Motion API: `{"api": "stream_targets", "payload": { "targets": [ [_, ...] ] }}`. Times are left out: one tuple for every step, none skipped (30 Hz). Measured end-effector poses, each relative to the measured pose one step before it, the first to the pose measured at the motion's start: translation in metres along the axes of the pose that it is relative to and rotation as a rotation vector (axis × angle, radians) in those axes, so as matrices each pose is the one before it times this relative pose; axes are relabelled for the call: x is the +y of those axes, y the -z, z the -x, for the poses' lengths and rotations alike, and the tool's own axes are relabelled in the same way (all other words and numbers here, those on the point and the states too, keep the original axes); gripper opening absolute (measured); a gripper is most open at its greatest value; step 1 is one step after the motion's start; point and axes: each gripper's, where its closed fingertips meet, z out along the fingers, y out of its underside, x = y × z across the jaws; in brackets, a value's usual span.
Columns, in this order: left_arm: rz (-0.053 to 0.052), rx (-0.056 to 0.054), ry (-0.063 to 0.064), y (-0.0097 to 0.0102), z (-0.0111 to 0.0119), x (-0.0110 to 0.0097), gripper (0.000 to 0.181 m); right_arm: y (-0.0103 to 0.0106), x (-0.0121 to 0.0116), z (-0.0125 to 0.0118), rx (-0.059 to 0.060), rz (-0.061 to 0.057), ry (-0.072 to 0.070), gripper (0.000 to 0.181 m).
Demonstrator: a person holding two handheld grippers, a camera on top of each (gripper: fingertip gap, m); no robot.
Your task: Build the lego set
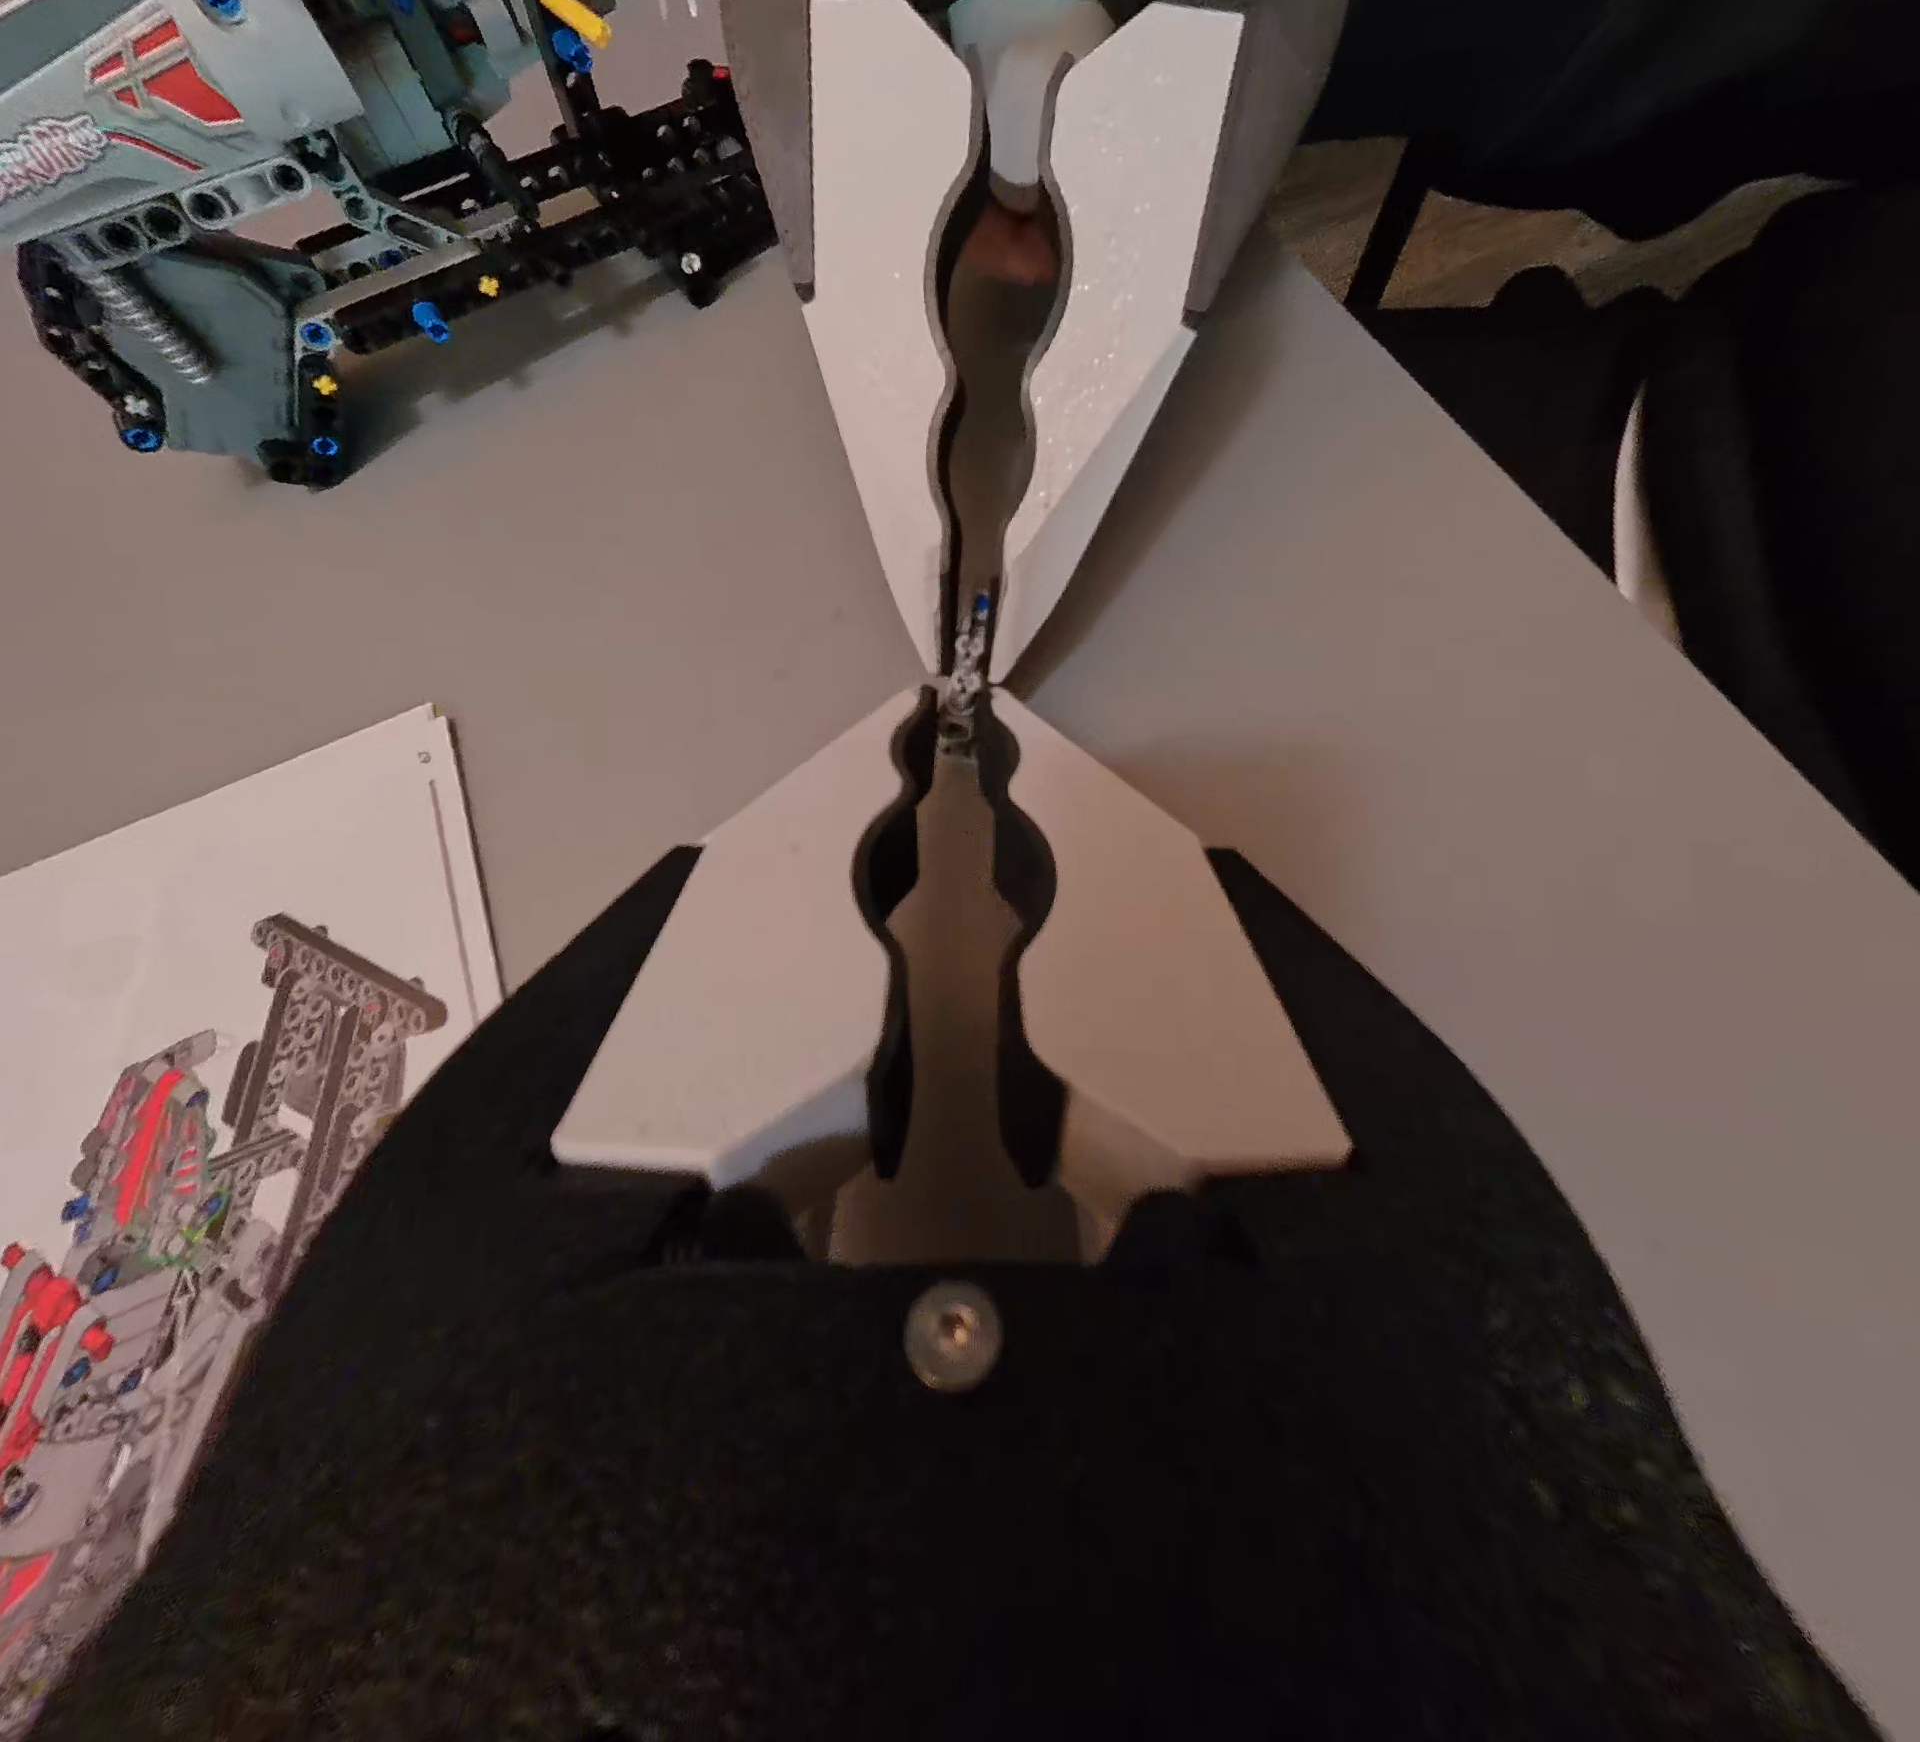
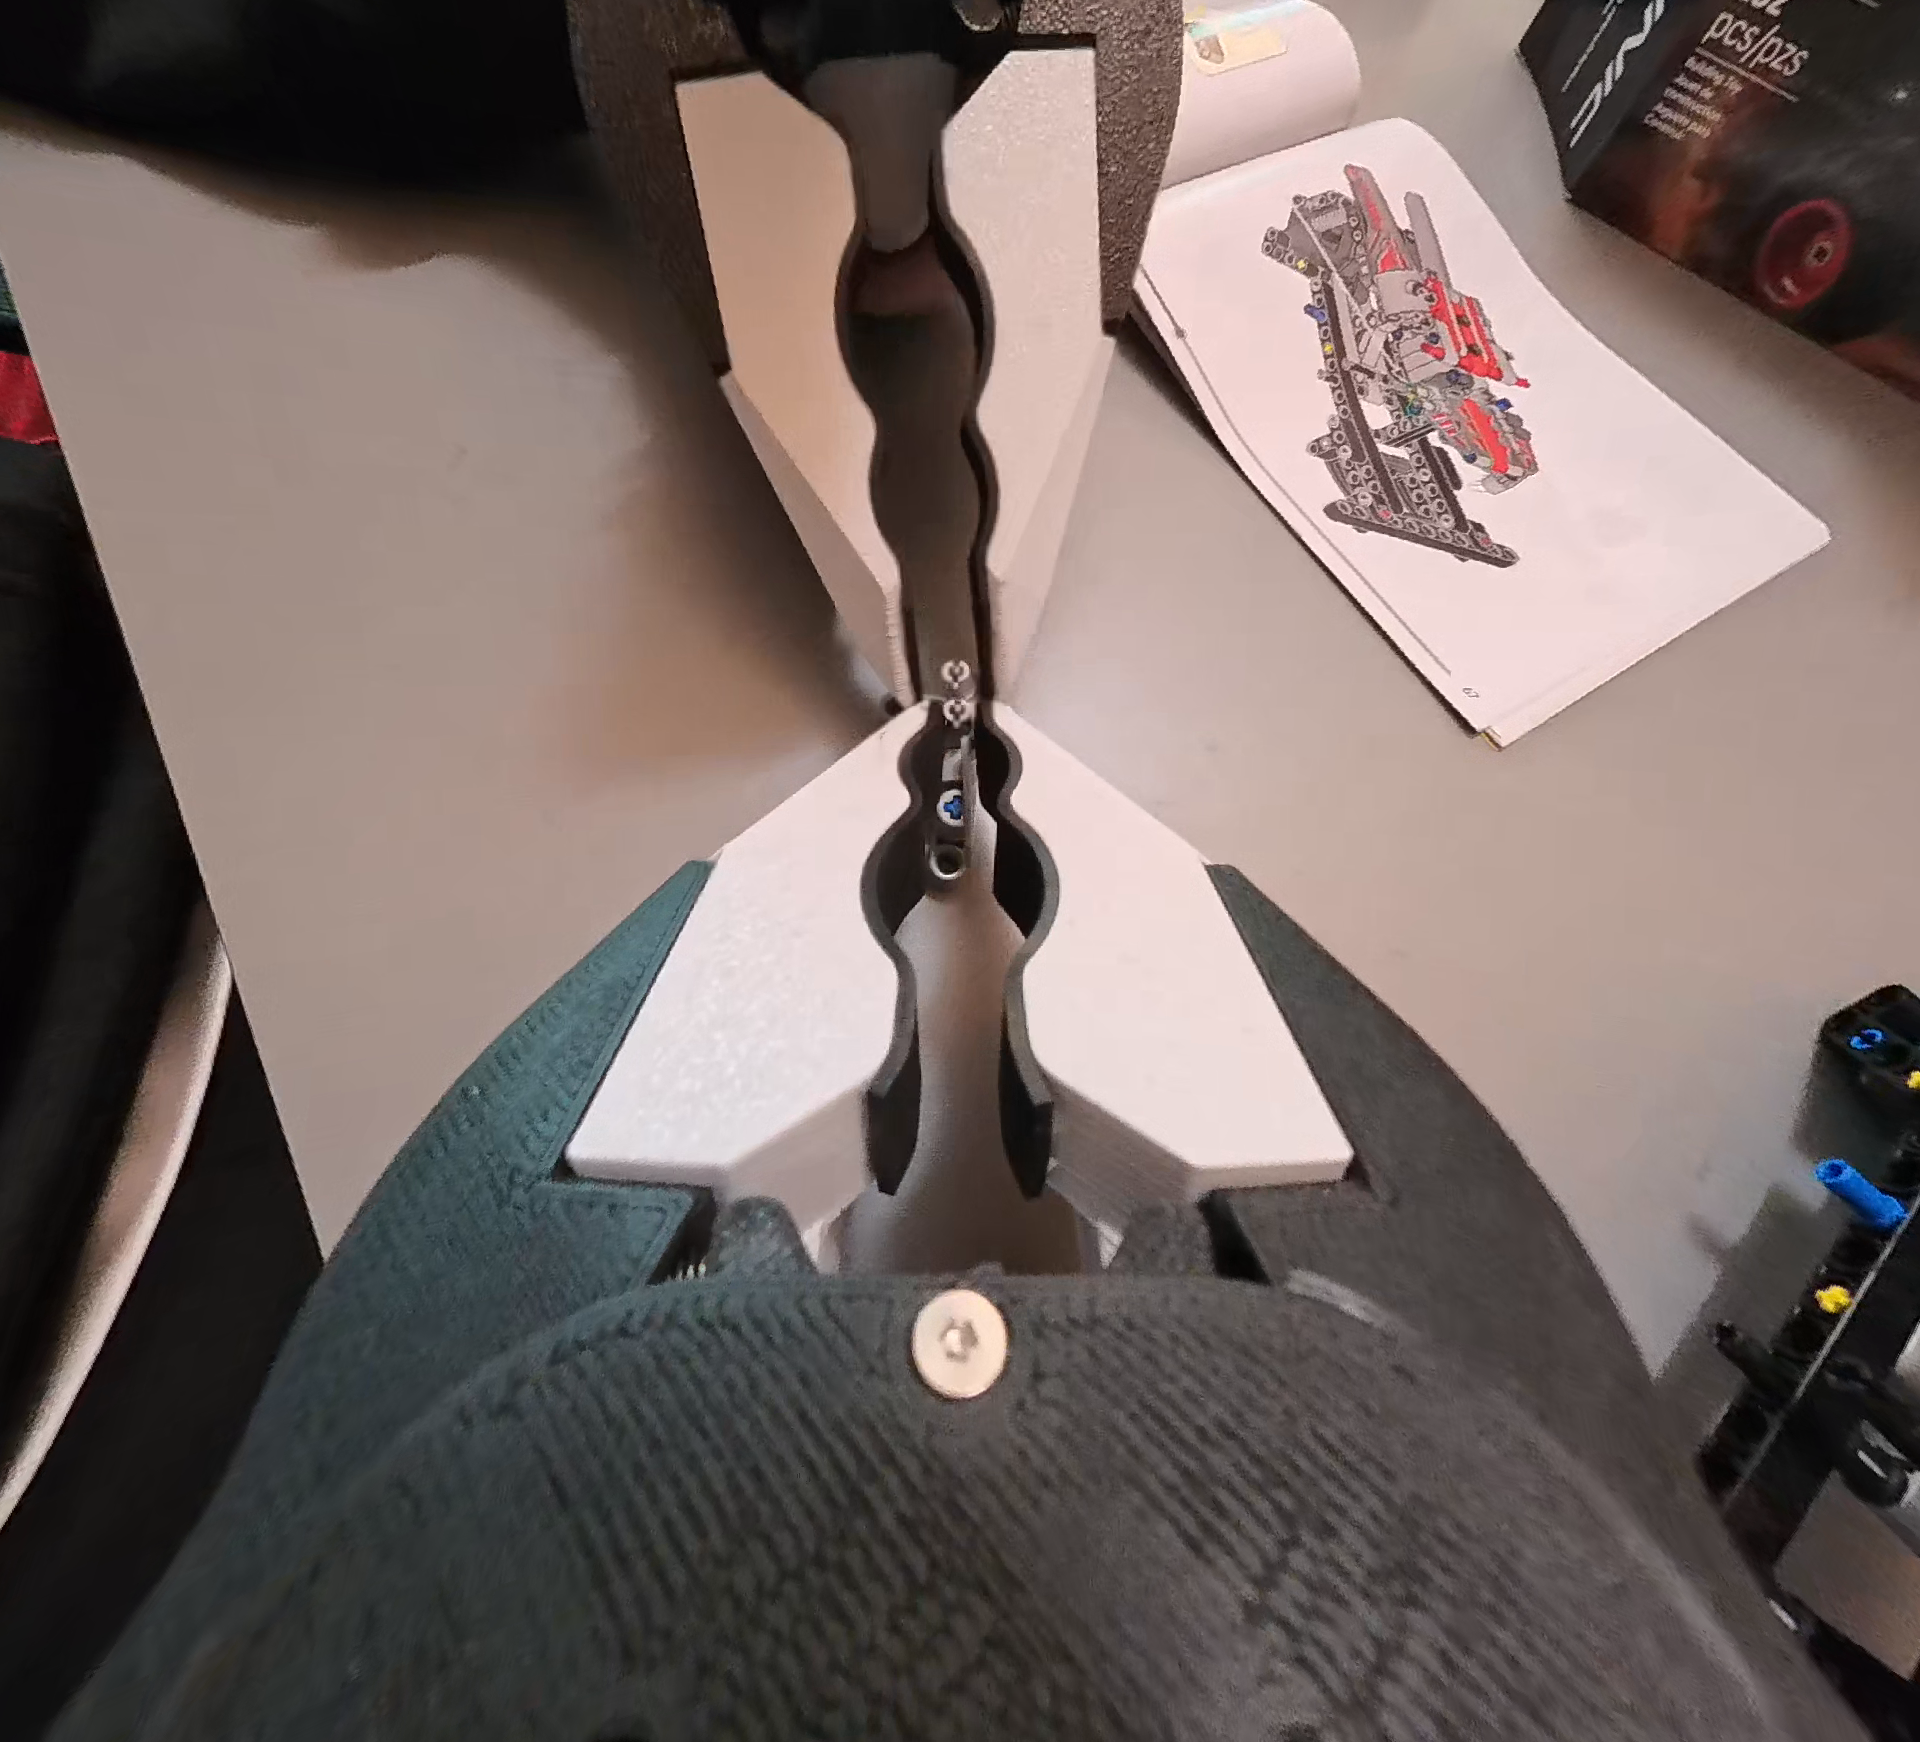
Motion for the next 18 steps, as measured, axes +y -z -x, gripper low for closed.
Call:
{"api": "stream_targets", "payload": {
  "targets": [
    [-0.0008, 0.0089, 0.014, -0.0002, 0.00177, -0.00005, 0.004, -0.00011, -0.00001, -0.00062, -0.0048, -0.0004, -0.0055, 0.004],
    [0.0032, 0.0212, 0.0292, -0.00007, 0.00054, -0.00017, 0.004, -0.00001, -0.00004, -0.00216, 0.0037, -0.0001, -0.0038, 0.004],
    [-0.0003, 0.0155, 0.0346, -0.00002, 0.00178, -0.00043, 0.004, -0.00002, 0.00003, -0.00057, -0.0044, -0.0001, 0.0003, 0.004],
    [-0.0062, 0.0138, 0.0496, -0.00043, 0.00255, -0.00068, 0.004, 0.00025, 0.0011, -0.00298, 0.0192, 0.0052, 0.0041, 0.005],
    [-0.0071, 0.0236, 0.0606, -0.0004, 0.00161, -0.00047, 0.004, 0.00015, 0.00349, -0.00435, 0.0373, 0.0181, 0.0082, 0.009],
    [-0.002, 0.0214, 0.0607, 0.00022, 0.00192, -0.0004, 0.004, -0.00044, 0.00574, -0.00176, 0.0229, 0.0317, 0.0139, 0.012],
    [-0.0027, 0.0204, 0.0485, 0.00009, 0.00085, -0.00028, 0.003, -0.00134, 0.00452, 0.00002, 0.0096, 0.0273, 0.0125, 0.013],
    [-0.0023, 0.0066, 0.0117, 0.00044, 0.00075, -0.00007, 0.003, -0.00074, -0.00026, -0.00064, 0.0102, 0.0022, 0.0091, 0.012],
    [0.001, -0.007, -0.0216, 0.00037, 0.00004, 0.00036, 0.003, -0.00034, -0.00065, -0.00073, 0.0038, -0.0027, 0.0042, 0.012],
    [0.0022, -0.0116, -0.0318, 0.00039, -0.00055, 0.00047, 0.003, -0.00012, -0.00068, -0.00021, -0.0052, -0.0034, -0.0041, 0.011],
    [0.0006, -0.011, -0.0195, 0.00015, -0.00052, 0.00027, 0.003, 0.00025, -0.00098, 0.00036, -0.0105, -0.0063, -0.0064, 0.011],
    [-0.0011, -0.0078, -0.0031, 0.00017, -0.00007, 0.00021, 0.003, 0.00073, -0.00207, 0.00021, -0.0083, -0.0136, -0.0064, 0.01],
    [-0.0012, -0.0027, 0.0032, 0.00045, -0.00005, 0.00024, 0.003, 0.00145, -0.00428, -0.0004, -0.0027, -0.027, -0.0092, 0.01],
    [-0.001, -0.001, 0.0042, 0.00058, 0.00005, 0.00038, 0.003, 0.00118, -0.00418, -0.00031, -0.0035, -0.0259, -0.0134, 0.009],
    [-0.0006, 0.0021, 0.0058, 0.00036, -0.00025, 0.00032, 0.003, -0.00058, -0.00182, 0.00107, -0.0112, -0.0073, -0.0077, 0.01],
    [-0.0003, 0.003, 0.0071, -0.00005, -0.00028, 0.00015, 0.003, -0.00204, 0.00063, 0.00123, -0.0091, 0.0099, 0.0048, 0.009],
    [-0.0011, 0.0016, 0.0129, -0.00025, 0.00026, -0.00012, 0.003, -0.00248, 0.0019, -0.00063, 0.0037, 0.0185, 0.0074, 0.009],
    [-0.0012, 0.0072, 0.0244, -0.00033, 0.00012, -0.00025, 0.003, -0.00256, 0.00195, -0.00073, 0.0004, 0.0183, 0.0048, 0.008]
  ]
}}
